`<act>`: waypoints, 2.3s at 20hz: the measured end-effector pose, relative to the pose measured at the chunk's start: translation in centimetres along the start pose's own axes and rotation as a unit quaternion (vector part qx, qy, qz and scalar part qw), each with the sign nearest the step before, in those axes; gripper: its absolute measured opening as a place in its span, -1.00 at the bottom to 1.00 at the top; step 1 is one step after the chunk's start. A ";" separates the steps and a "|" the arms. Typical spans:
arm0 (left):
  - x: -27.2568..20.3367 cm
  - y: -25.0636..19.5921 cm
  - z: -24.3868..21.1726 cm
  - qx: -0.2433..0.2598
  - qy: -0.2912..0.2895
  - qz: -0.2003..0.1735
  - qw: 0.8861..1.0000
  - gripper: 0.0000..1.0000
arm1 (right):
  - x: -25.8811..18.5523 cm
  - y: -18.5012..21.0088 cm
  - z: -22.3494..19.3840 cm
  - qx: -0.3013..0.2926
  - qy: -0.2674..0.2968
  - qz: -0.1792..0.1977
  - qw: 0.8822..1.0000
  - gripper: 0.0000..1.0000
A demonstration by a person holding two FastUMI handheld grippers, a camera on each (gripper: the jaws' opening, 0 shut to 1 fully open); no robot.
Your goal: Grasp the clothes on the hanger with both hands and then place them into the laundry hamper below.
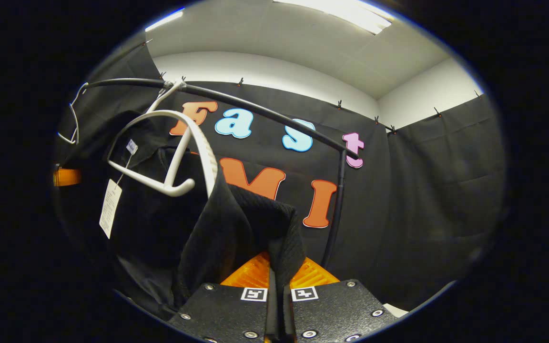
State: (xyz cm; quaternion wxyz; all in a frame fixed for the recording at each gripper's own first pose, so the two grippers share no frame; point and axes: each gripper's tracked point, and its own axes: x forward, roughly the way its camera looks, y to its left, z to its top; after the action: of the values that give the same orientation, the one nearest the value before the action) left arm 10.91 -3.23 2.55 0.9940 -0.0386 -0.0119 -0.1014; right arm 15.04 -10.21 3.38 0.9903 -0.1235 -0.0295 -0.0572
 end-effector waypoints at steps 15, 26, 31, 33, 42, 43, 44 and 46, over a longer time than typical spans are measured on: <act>2.7 -0.2 -0.7 0.003 0.001 -0.006 1.000 -0.81 | -3.3 3.9 -5.6 0.041 0.037 0.041 0.998 -0.93; 5.1 7.0 6.6 0.040 -0.063 0.091 0.993 -0.85 | -9.0 9.7 -1.3 0.042 0.009 0.103 0.994 -0.92; 8.0 10.7 5.0 0.074 -0.002 0.106 0.992 -0.86 | -9.3 11.5 -1.0 0.054 0.014 0.127 0.990 -0.92; 8.9 12.0 3.9 0.061 0.028 0.116 0.991 -0.85 | -9.4 12.5 -1.1 0.058 0.018 0.136 0.989 -0.92; 6.4 15.1 -0.1 0.066 0.079 0.139 0.985 -0.85 | -11.3 15.9 -0.9 0.065 0.021 0.175 0.982 -0.92; 5.6 15.2 -0.6 0.065 0.084 0.140 0.984 -0.85 | -11.3 16.4 -1.1 0.065 0.023 0.180 0.981 -0.92; 5.0 15.5 -1.2 0.064 0.091 0.142 0.984 -0.85 | -11.4 16.8 -1.3 0.065 0.025 0.184 0.980 -0.92; 3.4 15.3 -2.5 0.058 0.104 0.140 0.983 -0.85 | -11.5 17.7 -1.7 0.062 0.030 0.193 0.979 -0.91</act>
State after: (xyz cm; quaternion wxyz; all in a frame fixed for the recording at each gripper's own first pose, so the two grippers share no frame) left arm 17.37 10.81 -1.02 0.9947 0.0282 0.0917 0.0362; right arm 5.81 7.62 -3.34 0.9888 -0.0633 0.0213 0.1337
